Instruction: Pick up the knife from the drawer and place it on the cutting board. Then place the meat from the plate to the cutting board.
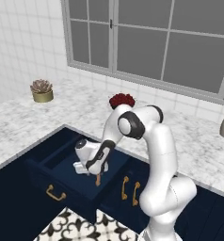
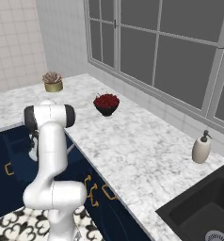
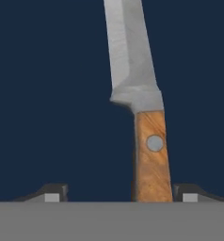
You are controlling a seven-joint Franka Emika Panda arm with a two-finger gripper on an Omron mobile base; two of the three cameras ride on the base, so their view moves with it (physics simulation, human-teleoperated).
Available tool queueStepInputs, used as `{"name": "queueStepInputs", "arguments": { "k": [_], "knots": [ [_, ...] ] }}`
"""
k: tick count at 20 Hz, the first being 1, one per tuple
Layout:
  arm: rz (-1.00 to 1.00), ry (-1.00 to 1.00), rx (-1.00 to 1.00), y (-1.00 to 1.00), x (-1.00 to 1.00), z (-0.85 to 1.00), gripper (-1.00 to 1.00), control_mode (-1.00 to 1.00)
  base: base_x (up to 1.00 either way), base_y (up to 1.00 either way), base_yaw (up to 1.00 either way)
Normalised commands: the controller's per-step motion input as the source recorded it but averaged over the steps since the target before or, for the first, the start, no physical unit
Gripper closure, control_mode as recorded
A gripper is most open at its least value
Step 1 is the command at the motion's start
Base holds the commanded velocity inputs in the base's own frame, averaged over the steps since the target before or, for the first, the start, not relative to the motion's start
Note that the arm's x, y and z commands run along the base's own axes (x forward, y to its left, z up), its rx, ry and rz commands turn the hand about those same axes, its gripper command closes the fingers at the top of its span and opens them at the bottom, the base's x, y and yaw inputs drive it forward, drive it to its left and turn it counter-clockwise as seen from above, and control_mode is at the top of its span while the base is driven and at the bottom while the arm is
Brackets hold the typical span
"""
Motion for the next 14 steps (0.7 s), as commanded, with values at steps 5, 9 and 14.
{"name": "queueStepInputs", "arguments": {
  "k": [5, 9, 14],
  "knots": [
    [0.00, 0.00, 0.00, -0.28, 0.17, -0.42, -1.00, -1.00, 0.00, 0.00, 0.00],
    [0.00, -0.02, 0.06, -0.39, -0.13, -0.51, -1.00, -1.00, 0.00, 0.00, 0.00],
    [0.00, -0.03, 0.01, -0.31, -0.90, -0.46, -1.00, -1.00, 0.00, 0.00, 0.00]
  ]
}}
